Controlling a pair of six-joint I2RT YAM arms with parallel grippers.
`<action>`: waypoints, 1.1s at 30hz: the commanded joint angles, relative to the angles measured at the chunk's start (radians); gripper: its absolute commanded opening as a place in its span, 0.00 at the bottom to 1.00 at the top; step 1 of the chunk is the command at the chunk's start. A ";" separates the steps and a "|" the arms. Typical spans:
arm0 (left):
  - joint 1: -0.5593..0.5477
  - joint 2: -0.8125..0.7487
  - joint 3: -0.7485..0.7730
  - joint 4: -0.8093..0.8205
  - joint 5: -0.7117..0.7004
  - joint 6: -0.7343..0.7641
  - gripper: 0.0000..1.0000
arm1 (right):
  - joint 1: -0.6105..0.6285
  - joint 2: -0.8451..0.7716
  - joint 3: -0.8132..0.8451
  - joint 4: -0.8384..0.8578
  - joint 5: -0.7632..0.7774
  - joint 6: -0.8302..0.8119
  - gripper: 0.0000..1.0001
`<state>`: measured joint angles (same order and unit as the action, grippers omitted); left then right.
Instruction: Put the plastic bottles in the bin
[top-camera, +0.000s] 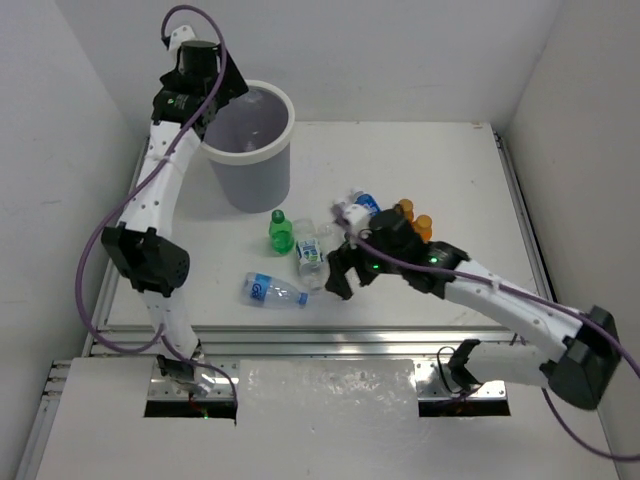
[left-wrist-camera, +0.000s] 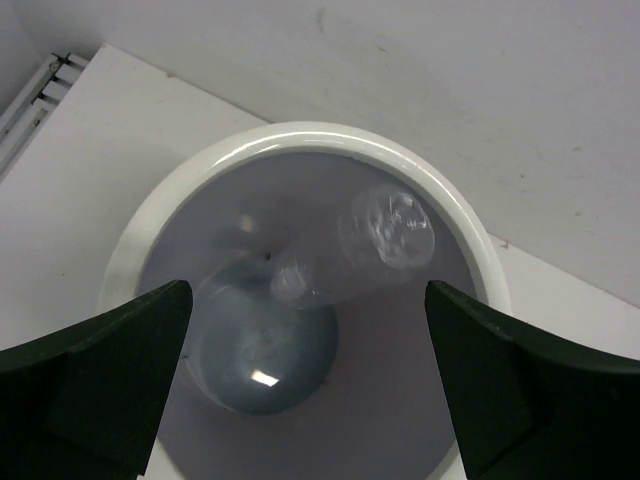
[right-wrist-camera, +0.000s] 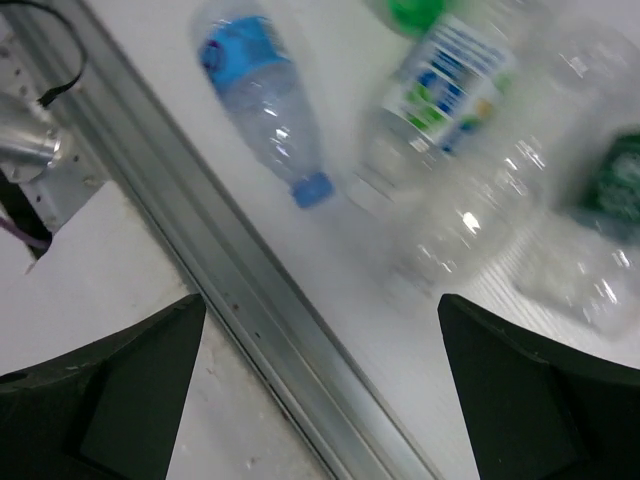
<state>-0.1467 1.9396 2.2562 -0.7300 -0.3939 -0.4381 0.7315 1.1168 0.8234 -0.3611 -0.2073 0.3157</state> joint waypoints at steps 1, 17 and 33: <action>0.010 -0.204 -0.102 -0.025 -0.002 -0.005 1.00 | 0.191 0.115 0.169 0.045 0.143 -0.108 0.99; 0.013 -1.177 -1.001 0.011 0.170 -0.019 1.00 | 0.332 0.839 0.502 0.125 0.175 -0.294 0.97; 0.013 -1.252 -1.261 0.093 0.872 0.021 1.00 | 0.329 0.447 0.292 0.289 -0.010 -0.044 0.19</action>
<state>-0.1417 0.6735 1.0210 -0.7307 0.1860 -0.4339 1.0786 1.6920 1.1065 -0.1696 -0.1379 0.1707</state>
